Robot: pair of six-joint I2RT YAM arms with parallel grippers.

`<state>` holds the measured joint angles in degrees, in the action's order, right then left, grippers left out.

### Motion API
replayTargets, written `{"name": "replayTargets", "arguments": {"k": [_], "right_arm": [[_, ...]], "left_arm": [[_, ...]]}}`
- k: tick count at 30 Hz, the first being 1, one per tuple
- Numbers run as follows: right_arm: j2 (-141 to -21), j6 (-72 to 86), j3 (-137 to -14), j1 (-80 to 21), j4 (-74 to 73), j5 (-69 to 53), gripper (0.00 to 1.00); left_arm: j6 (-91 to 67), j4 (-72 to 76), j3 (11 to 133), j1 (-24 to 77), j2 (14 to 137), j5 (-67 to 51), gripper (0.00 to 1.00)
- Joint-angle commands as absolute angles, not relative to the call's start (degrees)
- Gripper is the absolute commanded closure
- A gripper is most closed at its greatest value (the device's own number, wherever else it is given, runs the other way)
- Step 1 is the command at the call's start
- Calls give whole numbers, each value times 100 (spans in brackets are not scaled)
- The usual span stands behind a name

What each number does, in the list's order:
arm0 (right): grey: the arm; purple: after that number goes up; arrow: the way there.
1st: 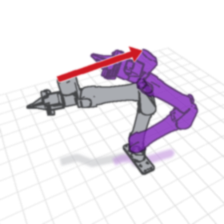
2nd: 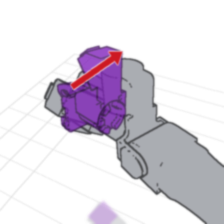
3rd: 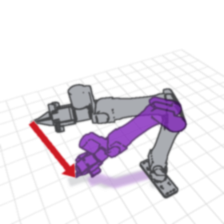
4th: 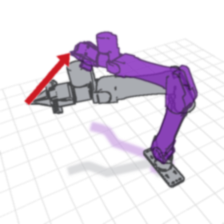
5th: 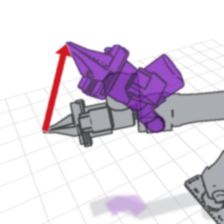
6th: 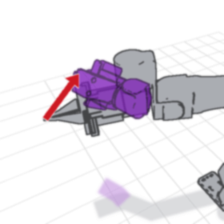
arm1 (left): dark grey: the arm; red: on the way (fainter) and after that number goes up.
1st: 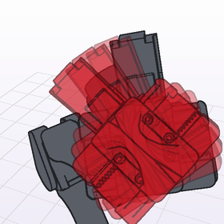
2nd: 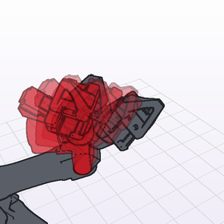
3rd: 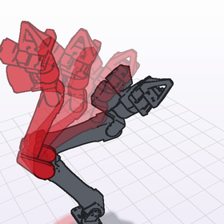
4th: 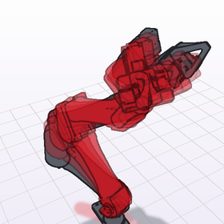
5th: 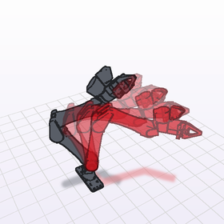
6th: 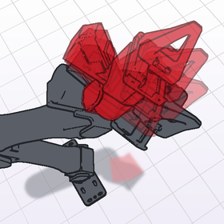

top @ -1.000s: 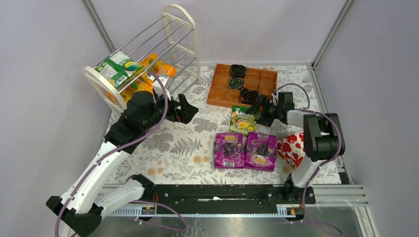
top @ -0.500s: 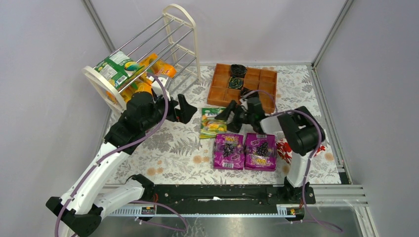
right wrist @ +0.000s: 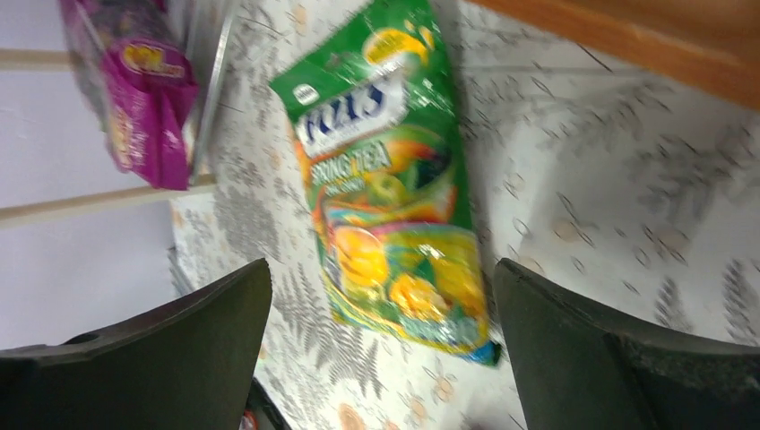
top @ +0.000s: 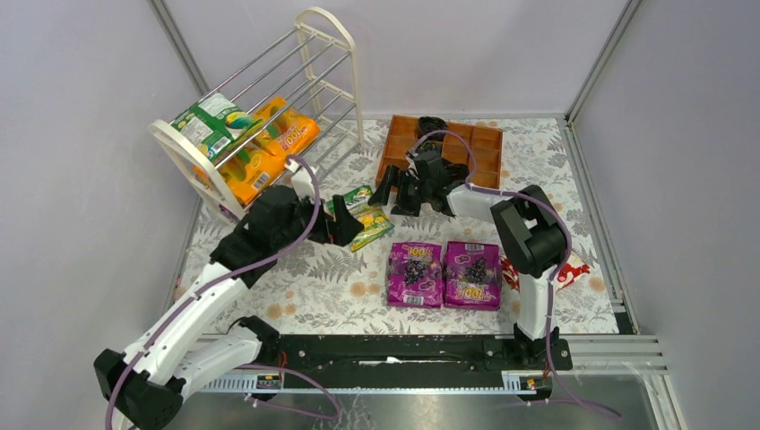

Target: Place and organize the candy bags onto the shelf

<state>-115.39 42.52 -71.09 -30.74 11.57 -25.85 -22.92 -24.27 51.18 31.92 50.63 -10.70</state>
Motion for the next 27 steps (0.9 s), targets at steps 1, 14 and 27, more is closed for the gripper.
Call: {"name": "replayTargets", "arguments": {"k": [1,14,27], "right_arm": [[-10884,3872,-6517,-3066,1065,-2107,0],[-10370,4032,-4549,-2818,3499,-2343,0],[-10270,4385,-3847,-2547,4820,-2901,0]], "left_arm": [[-2931,-2002,4398,3206,5220,-1465,1],[-3168,-2320,4876,3554,8111,69,38],[-2500,-3154,6246,3981,9894,1546,32]]}}
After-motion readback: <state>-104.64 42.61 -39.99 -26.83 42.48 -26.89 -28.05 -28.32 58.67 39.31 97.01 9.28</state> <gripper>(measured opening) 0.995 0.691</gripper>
